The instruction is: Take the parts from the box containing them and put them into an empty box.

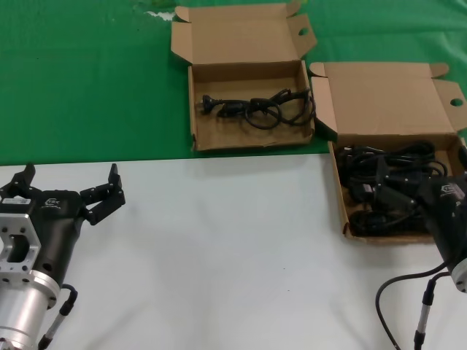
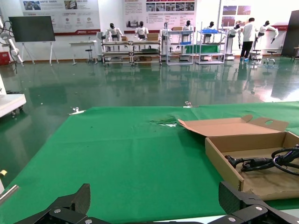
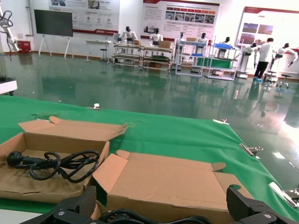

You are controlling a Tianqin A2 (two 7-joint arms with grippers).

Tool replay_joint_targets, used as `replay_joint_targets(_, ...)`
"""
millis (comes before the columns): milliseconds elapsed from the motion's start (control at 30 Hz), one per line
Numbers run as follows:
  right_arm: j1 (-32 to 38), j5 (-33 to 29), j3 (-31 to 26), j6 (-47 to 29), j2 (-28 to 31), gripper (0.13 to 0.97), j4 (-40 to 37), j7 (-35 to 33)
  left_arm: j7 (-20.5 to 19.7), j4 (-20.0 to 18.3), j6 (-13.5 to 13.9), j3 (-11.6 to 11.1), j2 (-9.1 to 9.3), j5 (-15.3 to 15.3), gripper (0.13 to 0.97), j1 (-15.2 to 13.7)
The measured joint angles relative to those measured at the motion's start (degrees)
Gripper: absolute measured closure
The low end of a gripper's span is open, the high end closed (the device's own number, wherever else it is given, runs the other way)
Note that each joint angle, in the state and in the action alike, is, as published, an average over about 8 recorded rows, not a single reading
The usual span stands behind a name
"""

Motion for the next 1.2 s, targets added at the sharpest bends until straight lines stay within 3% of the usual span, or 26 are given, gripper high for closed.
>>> replay_joint_targets(1200, 0.0, 0.0, 0.0, 0.0, 0.0, 0.129, 0.0, 0.0, 0.0, 0.0, 0.0, 0.0, 0.0, 0.0, 0.132, 0.0)
